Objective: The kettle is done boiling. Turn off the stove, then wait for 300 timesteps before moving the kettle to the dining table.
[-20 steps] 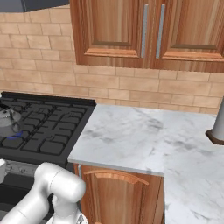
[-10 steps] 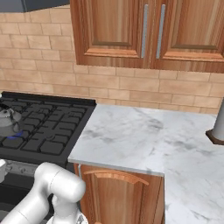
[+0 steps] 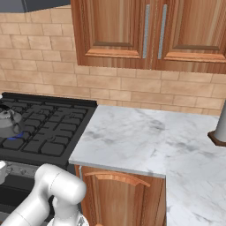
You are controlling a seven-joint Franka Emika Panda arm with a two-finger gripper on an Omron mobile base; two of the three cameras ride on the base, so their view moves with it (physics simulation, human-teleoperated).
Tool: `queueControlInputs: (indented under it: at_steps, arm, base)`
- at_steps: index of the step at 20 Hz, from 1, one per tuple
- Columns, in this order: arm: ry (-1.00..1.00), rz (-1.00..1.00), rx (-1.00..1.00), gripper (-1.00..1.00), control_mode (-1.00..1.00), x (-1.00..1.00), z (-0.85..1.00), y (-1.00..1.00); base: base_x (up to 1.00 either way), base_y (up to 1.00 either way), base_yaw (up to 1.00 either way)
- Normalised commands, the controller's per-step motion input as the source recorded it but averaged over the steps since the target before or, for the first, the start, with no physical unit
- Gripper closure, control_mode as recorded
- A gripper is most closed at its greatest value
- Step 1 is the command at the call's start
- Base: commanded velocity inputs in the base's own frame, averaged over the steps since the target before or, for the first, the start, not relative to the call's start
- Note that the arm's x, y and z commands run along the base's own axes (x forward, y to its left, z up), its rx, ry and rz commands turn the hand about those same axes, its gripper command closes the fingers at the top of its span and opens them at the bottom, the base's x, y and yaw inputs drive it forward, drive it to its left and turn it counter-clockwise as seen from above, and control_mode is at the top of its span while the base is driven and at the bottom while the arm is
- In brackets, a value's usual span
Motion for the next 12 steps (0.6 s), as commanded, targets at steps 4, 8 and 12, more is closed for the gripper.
queueControlInputs:
  at_steps: [4,8,12]
  arm:
    - [0.0,0.01,0.0,1.0,-1.0,0.21,-0.18,0.05]
    - [0.0,0.01,0.0,1.0,-1.0,0.22,-0.14,0.04]
    - [0.0,0.0,0.0,1.0,-1.0,0.11,-0.05,0.02]
  base:
    - [0.0,0.0,0.0]
    - [0.0,0.0,0.0]
    - [0.0,0.0,0.0]
